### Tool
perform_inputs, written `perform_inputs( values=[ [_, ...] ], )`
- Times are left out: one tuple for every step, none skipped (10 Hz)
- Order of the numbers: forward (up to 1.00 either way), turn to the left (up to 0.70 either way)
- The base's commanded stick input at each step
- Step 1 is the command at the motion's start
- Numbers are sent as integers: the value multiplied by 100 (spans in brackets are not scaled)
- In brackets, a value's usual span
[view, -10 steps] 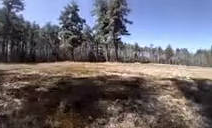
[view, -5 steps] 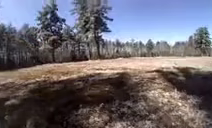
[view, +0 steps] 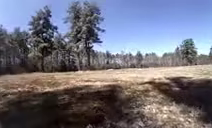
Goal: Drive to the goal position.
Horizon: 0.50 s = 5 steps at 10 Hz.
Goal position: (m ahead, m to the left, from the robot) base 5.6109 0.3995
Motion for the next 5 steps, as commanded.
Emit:
perform_inputs(
  values=[
    [70,0],
    [70,0],
    [70,0],
    [70,0],
    [70,0]
  ],
)
